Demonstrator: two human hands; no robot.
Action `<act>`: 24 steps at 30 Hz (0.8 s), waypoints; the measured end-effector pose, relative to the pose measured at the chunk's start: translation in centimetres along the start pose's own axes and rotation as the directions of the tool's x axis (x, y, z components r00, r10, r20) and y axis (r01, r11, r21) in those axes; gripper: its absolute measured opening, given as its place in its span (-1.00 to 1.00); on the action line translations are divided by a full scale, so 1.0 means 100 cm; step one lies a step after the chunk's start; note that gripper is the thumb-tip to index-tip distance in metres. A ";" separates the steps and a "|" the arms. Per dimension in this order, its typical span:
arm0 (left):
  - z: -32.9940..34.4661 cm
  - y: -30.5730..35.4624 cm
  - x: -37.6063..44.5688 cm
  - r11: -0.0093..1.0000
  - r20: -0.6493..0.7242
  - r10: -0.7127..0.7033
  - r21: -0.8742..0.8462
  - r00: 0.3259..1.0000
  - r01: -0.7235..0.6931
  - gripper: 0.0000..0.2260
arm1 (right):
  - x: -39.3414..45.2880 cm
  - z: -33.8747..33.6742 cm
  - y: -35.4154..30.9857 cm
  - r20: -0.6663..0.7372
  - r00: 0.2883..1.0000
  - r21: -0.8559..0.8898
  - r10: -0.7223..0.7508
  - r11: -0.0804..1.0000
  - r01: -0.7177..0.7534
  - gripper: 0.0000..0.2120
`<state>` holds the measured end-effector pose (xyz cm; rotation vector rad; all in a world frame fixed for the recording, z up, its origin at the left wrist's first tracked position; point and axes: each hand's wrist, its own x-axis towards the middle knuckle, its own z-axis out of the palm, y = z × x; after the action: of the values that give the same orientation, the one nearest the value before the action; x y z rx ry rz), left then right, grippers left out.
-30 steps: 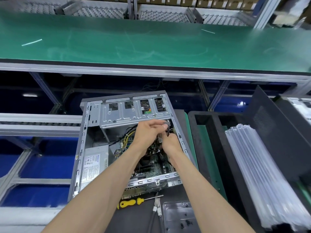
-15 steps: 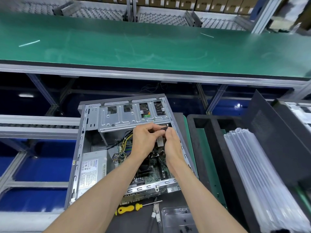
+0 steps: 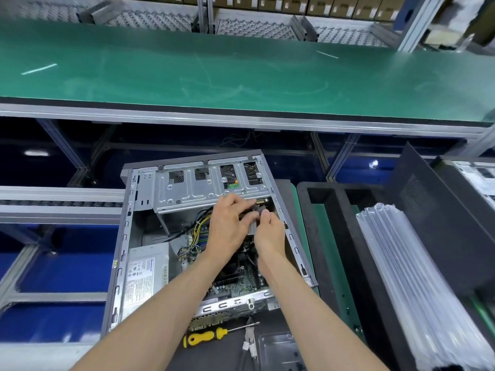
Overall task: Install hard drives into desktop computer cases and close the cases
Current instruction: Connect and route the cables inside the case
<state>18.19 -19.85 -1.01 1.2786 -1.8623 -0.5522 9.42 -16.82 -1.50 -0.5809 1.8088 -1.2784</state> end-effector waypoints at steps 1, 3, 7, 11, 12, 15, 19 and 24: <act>0.000 -0.001 0.001 0.996 -0.051 0.043 0.083 0.998 -0.038 -0.76 | -0.002 0.005 -0.002 -0.058 0.998 0.020 0.015 1.000 -0.014 -0.65; 0.000 -0.006 0.002 0.974 -0.079 0.054 0.225 0.995 -0.035 -0.73 | -0.003 0.012 -0.004 -0.156 0.988 0.019 0.006 1.000 -0.003 -0.63; 0.002 -0.017 0.001 0.964 0.012 -0.014 0.266 1.000 0.010 -0.63 | -0.002 0.018 -0.004 -0.213 0.975 -0.038 -0.070 0.997 0.063 -0.66; 0.002 -0.021 0.002 0.979 -0.014 -0.014 0.205 1.000 0.016 -0.65 | 0.001 0.020 -0.004 -0.209 0.969 -0.127 -0.133 0.986 0.108 -0.65; 0.002 -0.022 0.003 0.981 -0.022 -0.012 0.193 1.000 0.016 -0.66 | 0.002 0.020 -0.004 -0.208 0.967 -0.145 -0.145 0.983 0.116 -0.65; 0.002 -0.024 0.004 0.985 -0.028 -0.010 0.172 1.000 0.014 -0.68 | 0.003 0.020 -0.004 -0.217 0.962 -0.190 -0.168 0.974 0.127 -0.64; 0.004 -0.024 0.004 0.989 -0.029 -0.001 0.146 1.000 0.005 -0.70 | 0.005 0.020 -0.006 -0.239 0.945 -0.301 -0.225 0.942 0.148 -0.62; 0.005 -0.024 0.004 0.988 -0.032 0.000 0.153 0.999 0.005 -0.70 | 0.005 0.022 -0.006 -0.255 0.936 -0.328 -0.242 0.933 0.151 -0.62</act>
<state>19.07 -21.23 -2.92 1.3809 -1.9066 -0.3934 10.93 -18.64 -1.46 -0.7950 2.2663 -1.2790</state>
